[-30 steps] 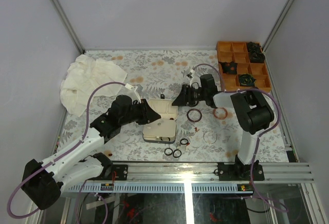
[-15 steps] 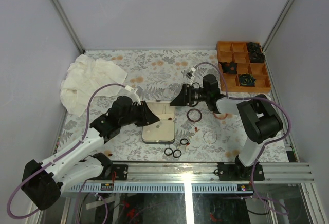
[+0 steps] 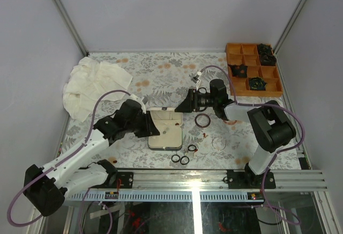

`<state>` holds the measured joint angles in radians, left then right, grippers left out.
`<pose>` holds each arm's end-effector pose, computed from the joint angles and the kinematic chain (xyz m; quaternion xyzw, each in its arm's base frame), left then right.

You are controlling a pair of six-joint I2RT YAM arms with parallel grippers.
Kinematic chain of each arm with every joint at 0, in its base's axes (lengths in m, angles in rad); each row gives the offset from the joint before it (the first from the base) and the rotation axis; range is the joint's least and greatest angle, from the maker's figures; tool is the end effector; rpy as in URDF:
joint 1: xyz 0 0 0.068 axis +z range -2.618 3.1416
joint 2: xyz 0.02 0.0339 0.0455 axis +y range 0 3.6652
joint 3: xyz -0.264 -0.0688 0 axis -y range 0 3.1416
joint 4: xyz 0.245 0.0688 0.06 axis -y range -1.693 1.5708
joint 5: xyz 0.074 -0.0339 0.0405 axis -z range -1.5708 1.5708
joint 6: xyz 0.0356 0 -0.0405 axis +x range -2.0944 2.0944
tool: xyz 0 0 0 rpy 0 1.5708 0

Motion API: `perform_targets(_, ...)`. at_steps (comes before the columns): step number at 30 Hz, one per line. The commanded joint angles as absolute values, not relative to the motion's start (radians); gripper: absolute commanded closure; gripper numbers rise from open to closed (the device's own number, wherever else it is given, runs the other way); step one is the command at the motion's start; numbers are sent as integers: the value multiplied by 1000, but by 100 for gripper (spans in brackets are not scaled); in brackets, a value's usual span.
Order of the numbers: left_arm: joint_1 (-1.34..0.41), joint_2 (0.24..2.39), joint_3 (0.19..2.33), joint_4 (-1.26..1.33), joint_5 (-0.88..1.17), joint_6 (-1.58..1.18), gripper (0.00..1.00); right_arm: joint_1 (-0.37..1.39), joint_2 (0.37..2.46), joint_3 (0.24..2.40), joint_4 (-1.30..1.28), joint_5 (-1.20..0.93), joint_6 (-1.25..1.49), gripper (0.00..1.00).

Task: Organize the mixed jewelry
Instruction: Place the jewelry in the jewelry box.

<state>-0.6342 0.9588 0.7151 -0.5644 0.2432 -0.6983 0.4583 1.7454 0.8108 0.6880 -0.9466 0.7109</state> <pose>0.1525 -0.1228 0.2502 0.0156 0.9223 -0.3168 0.2208 0.3026 0.1815 0.1889 -0.1896 0.7317 0.6018 0.2579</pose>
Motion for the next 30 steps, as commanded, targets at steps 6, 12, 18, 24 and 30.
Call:
perform_targets(6, -680, 1066, 819, -743, 201, -636, 100, 479, 1687, 801, 758, -978, 731, 39)
perform_targets(12, -695, 1141, 858, -772, 238, -615, 100, 481, 1688, 793, 768, -977, 741, 39)
perform_targets(18, -703, 1229, 932, -842, 228, -571, 100, 482, 1690, 788, 782, -975, 755, 39)
perform_targets(24, -724, 1306, 982, -886, 208, -543, 100, 483, 1691, 783, 792, -976, 766, 39)
perform_targets(30, -751, 1362, 1002, -909, 200, -527, 100, 482, 1689, 781, 793, -979, 768, 39)
